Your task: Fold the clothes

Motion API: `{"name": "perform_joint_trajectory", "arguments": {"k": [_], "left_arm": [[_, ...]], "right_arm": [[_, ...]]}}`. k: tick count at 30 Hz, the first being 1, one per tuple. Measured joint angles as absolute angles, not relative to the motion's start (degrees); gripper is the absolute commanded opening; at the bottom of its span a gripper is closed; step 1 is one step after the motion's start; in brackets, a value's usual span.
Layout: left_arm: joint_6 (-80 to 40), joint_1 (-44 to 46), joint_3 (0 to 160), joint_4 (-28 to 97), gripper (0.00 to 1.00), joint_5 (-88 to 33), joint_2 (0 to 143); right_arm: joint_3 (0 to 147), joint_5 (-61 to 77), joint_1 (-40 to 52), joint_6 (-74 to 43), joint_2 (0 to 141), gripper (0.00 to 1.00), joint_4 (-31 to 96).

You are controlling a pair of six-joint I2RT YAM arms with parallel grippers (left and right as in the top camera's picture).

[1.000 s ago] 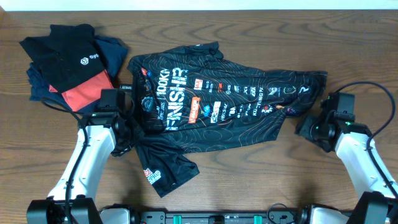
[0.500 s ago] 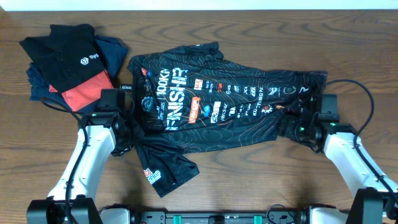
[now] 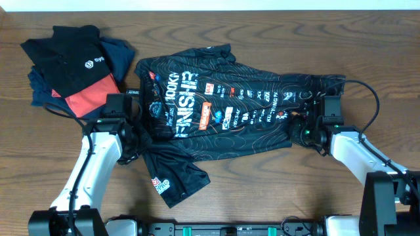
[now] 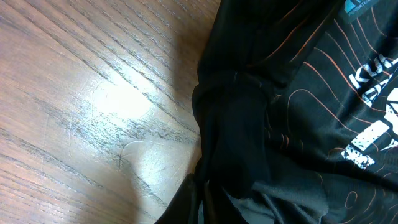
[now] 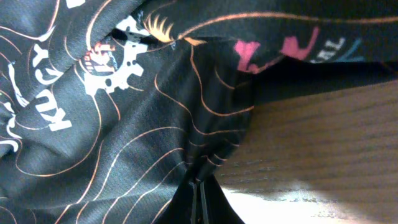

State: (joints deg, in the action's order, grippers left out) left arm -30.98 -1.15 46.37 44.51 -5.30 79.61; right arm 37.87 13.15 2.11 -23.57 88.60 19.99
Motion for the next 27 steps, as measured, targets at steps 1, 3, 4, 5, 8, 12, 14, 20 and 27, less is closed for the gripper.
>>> {"name": "perform_joint_trajectory", "arguments": {"k": [1,3,4,5,8,12,14,20,27], "left_arm": [[-30.89,-1.15,46.37,44.49,0.06,-5.32,79.61],[-30.3,-1.13,46.37,44.53,0.06,-5.34,79.61],[-30.11,-1.13,46.37,44.53,0.06,-5.37,79.61],[-29.95,-1.13,46.37,44.53,0.06,-5.37,79.61],[-29.74,-1.15,46.35,44.51,0.06,-5.21,79.61],[-29.63,-1.15,46.35,44.51,0.06,-5.13,79.61],[-29.45,-1.15,46.35,44.53,0.06,-5.13,79.61],[-28.49,-1.15,46.35,44.88,0.06,-5.13,79.61],[-28.45,-1.15,46.35,45.08,0.06,-5.13,79.61]], "right_arm": [[37.91,12.69,2.11,-23.7,88.23,0.01,21.89],[38.59,10.46,1.93,-24.38,86.63,0.01,28.45],[39.31,8.99,1.78,-24.73,85.49,0.01,31.92],[40.71,7.07,1.74,-25.15,83.85,0.01,35.73],[48.49,2.63,1.76,-23.94,78.94,0.01,40.58],[62.41,3.07,3.44,-17.28,75.55,0.01,43.99],[66.83,5.21,5.67,-13.61,74.65,0.02,46.17],[66.3,9.28,12.99,-5.3,77.14,0.12,55.37],[60.97,1.13,13.96,-8.01,83.88,0.16,54.02]]}}
